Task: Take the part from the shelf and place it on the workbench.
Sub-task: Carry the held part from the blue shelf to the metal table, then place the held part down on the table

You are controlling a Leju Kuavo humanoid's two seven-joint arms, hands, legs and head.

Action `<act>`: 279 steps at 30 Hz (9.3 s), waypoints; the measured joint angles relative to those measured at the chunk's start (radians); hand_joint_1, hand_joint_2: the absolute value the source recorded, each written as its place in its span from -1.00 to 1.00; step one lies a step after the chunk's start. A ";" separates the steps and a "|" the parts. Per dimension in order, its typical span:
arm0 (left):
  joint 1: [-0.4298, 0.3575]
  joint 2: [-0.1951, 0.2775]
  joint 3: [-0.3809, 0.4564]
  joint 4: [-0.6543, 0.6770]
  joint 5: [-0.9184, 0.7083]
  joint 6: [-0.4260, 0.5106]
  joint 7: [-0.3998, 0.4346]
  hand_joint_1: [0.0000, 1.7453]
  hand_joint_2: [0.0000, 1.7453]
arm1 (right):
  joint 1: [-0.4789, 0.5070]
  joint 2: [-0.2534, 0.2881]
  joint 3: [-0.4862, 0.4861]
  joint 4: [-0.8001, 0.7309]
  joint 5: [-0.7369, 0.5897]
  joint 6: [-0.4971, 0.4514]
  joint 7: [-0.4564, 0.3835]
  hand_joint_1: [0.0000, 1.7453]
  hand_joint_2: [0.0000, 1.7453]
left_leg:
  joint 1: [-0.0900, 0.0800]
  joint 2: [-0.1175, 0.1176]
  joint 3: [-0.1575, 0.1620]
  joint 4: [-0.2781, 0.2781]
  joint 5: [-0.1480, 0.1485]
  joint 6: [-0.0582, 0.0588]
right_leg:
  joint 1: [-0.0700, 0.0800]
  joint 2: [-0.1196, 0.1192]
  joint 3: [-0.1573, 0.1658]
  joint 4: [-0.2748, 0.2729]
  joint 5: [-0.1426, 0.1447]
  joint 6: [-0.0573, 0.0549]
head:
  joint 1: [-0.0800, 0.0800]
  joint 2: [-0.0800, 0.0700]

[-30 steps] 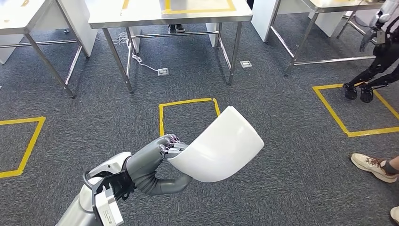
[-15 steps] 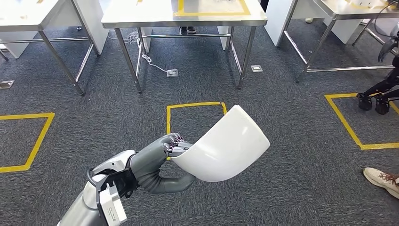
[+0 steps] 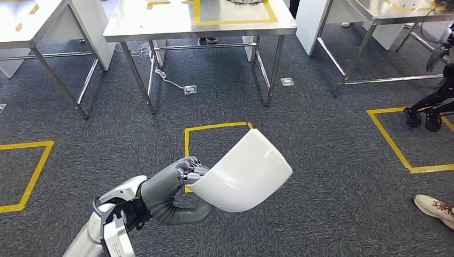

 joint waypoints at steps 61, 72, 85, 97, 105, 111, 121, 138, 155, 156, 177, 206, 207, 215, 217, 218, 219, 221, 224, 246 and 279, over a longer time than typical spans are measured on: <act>-0.028 0.016 -0.015 0.007 0.047 0.030 0.005 1.00 1.00 | 0.000 -0.001 -0.001 0.000 0.004 -0.003 0.038 -1.00 -1.00 | 0.001 -0.003 -0.010 0.004 0.008 -0.004 | 0.007 0.017 0.041 -0.005 -0.021 -0.015 | -0.006 0.000; -0.039 0.014 -0.016 0.006 0.048 0.033 0.006 1.00 1.00 | -0.006 -0.002 -0.001 0.000 0.004 -0.001 0.037 -1.00 -1.00 | 0.005 -0.013 0.112 -0.011 -0.073 0.033 | -0.002 0.013 -0.199 0.241 -0.095 0.024 | 0.011 0.000; 0.006 0.027 -0.015 -0.027 0.025 0.078 0.020 1.00 1.00 | -0.003 -0.006 0.001 0.000 0.035 0.021 0.029 -1.00 -1.00 | 0.004 -0.009 0.010 0.246 -0.202 -0.023 | -0.001 0.012 -0.051 0.003 0.063 -0.034 | -0.001 0.000; 0.007 0.047 -0.012 -0.026 0.028 0.077 0.011 1.00 1.00 | -0.018 -0.005 0.003 0.000 0.040 0.015 0.045 -1.00 -1.00 | 0.010 -0.018 0.043 -0.009 -0.017 0.028 | -0.001 0.012 -0.060 0.167 0.021 0.022 | 0.001 0.000; 0.005 0.058 -0.012 -0.007 0.033 0.082 -0.005 1.00 1.00 | -0.011 -0.004 0.003 0.000 0.038 0.008 0.052 -1.00 -1.00 | 0.011 -0.041 0.171 -0.016 -0.124 0.022 | -0.003 0.012 -0.234 0.107 0.049 0.020 | 0.017 0.000; -0.007 0.069 -0.014 -0.001 0.045 0.091 -0.014 1.00 1.00 | -0.012 -0.004 0.003 0.000 0.036 0.009 0.052 -1.00 -1.00 | 0.004 -0.035 0.210 0.051 -0.137 -0.014 | 0.000 0.012 -0.169 0.018 0.148 -0.017 | 0.016 0.000; -0.004 0.113 -0.015 0.017 0.054 0.103 -0.036 1.00 1.00 | -0.008 -0.001 0.003 0.001 0.039 0.018 0.050 -1.00 -1.00 | -0.005 -0.012 -0.018 0.051 -0.072 0.002 | 0.010 0.016 -0.012 0.019 0.006 -0.029 | 0.001 0.000; 0.007 0.128 -0.015 0.010 0.057 0.127 -0.048 1.00 1.00 | -0.005 -0.002 0.003 0.000 0.045 0.016 0.046 -1.00 -1.00 | 0.002 -0.030 0.208 -0.015 -0.165 0.006 | 0.002 0.012 -0.220 0.039 0.160 0.005 | 0.019 0.000; 0.015 0.138 -0.015 0.003 0.061 0.138 -0.050 1.00 1.00 | -0.011 0.000 0.003 0.001 0.041 0.016 0.039 -1.00 -1.00 | 0.003 -0.009 -0.002 0.020 -0.008 0.006 | 0.007 0.018 -0.005 0.046 -0.013 -0.002 | 0.002 0.000; 0.015 0.137 -0.015 0.000 0.060 0.140 -0.050 1.00 1.00 | -0.012 -0.001 0.003 0.001 0.041 0.016 0.038 -1.00 -1.00 | 0.005 -0.010 0.006 0.016 -0.011 0.012 | 0.007 0.017 -0.019 0.076 -0.002 0.004 | 0.003 0.000; 0.081 0.101 0.005 -0.058 -0.093 0.246 -0.067 1.00 1.00 | -0.010 0.000 0.003 0.000 0.035 0.015 0.054 -1.00 -1.00 | 0.007 -0.014 0.011 0.247 -0.231 -0.032 | -0.002 0.014 -0.134 0.021 0.102 -0.036 | 0.008 0.000; 0.005 0.209 0.136 0.463 -0.940 0.869 0.145 1.00 1.00 | -0.011 0.046 -0.004 0.000 0.013 0.001 0.035 -1.00 -1.00 | 0.007 -0.010 0.066 -0.006 -0.047 -0.001 | 0.008 0.014 -0.089 0.007 0.073 0.000 | 0.009 0.000; -0.010 0.210 0.141 0.507 -0.941 0.883 0.144 1.00 1.00 | -0.010 0.047 -0.005 0.000 0.012 0.001 0.036 -1.00 -1.00 | 0.007 -0.009 0.066 -0.007 -0.047 -0.001 | 0.008 0.014 -0.089 0.008 0.073 0.000 | 0.009 0.000; -0.096 0.211 0.198 0.833 -0.991 0.986 0.147 1.00 1.00 | -0.009 0.055 -0.007 0.000 0.018 -0.003 0.043 -1.00 -1.00 | 0.008 -0.008 0.067 -0.008 -0.045 -0.004 | 0.010 0.015 -0.091 0.010 0.072 -0.002 | 0.009 0.000; -0.118 0.203 0.204 0.905 -1.024 1.004 0.166 1.00 1.00 | -0.010 0.056 -0.007 0.000 0.020 -0.003 0.044 -1.00 -1.00 | 0.008 -0.009 0.067 -0.008 -0.045 -0.004 | 0.010 0.015 -0.091 0.010 0.072 -0.002 | 0.009 0.000; -0.129 0.197 0.205 0.937 -1.041 1.008 0.178 1.00 1.00 | -0.010 0.057 -0.007 0.000 0.021 -0.003 0.044 -1.00 -1.00 | 0.008 -0.009 0.067 -0.008 -0.045 -0.004 | 0.010 0.015 -0.090 0.010 0.072 -0.002 | 0.009 0.000; -0.140 0.192 0.205 0.968 -1.059 1.011 0.191 1.00 1.00 | -0.010 0.057 -0.007 0.000 0.023 -0.003 0.043 -1.00 -1.00 | 0.008 -0.009 0.067 -0.008 -0.045 -0.004 | 0.010 0.015 -0.090 0.010 0.072 -0.002 | 0.009 0.000; -0.160 0.180 0.205 1.023 -1.088 1.015 0.216 1.00 1.00 | -0.011 0.057 -0.007 0.000 0.024 -0.004 0.043 -1.00 -1.00 | 0.008 -0.009 0.066 -0.008 -0.045 -0.004 | 0.011 0.015 -0.090 0.010 0.072 -0.002 | 0.009 0.000; -0.180 0.169 0.206 1.083 -1.113 1.020 0.237 1.00 1.00 | -0.011 0.058 -0.007 0.000 0.024 -0.005 0.045 -1.00 -1.00 | 0.008 -0.008 0.066 -0.008 -0.045 -0.004 | 0.010 0.015 -0.091 0.010 0.072 -0.002 | 0.009 0.000; -0.180 0.178 0.322 1.150 -1.194 1.036 0.317 -1.00 1.00 | -0.011 0.058 -0.023 0.000 0.035 -0.019 0.052 -1.00 -1.00 | 0.009 -0.009 0.066 -0.009 -0.045 -0.006 | 0.011 0.015 -0.090 0.011 0.071 -0.004 | 0.009 0.000; 0.129 0.038 0.734 0.314 0.238 0.056 -0.105 -1.00 -1.00 | -0.012 0.053 -0.032 0.000 0.030 -0.025 0.051 -1.00 -1.00 | 0.009 -0.009 0.068 -0.009 -0.045 -0.007 | 0.010 0.014 -0.090 0.011 0.070 -0.006 | 0.009 0.000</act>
